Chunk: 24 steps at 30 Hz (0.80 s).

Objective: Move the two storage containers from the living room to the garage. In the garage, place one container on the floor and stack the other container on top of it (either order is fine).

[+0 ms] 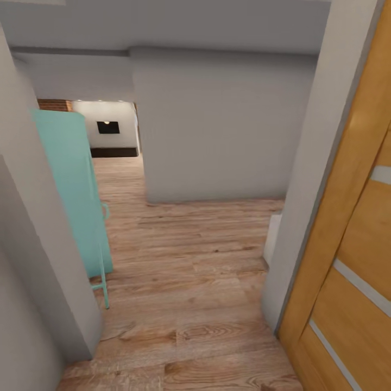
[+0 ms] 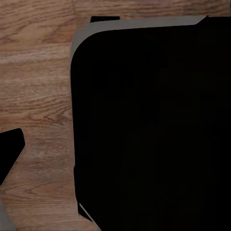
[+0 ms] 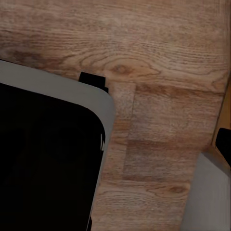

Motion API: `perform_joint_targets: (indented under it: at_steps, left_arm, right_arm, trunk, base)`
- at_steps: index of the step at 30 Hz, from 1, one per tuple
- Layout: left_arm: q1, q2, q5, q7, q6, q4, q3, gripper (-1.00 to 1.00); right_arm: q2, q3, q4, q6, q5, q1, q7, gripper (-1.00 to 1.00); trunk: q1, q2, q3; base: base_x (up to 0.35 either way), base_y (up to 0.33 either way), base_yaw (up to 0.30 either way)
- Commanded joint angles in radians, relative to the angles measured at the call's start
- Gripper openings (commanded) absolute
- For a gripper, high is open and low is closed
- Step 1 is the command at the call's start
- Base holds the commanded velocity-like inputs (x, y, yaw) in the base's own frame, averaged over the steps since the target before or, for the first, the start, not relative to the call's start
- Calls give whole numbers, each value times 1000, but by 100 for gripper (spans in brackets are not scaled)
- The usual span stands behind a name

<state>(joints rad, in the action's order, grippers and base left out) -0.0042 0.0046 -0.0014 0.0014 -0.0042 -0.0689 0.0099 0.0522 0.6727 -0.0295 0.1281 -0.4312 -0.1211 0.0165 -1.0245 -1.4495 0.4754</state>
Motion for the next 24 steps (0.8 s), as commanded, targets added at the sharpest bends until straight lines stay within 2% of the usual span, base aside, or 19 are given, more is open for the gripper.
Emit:
perform_joint_targets:
  at_steps: [1, 24]
  left_arm:
    - [0, 0, 0, 0, 0, 0, 1, 100]
    - [0, 0, 0, 0, 0, 0, 1, 100]
  right_arm:
    - [0, 8, -3, 5, -8, -1, 0, 100]
    - [-3, 8, -3, 3, 2, -1, 0, 100]
  trunk:
    - [-1, 0, 1]
    - [-1, 0, 1]
  base:
    - [323, 0, 0]
    - [323, 0, 0]
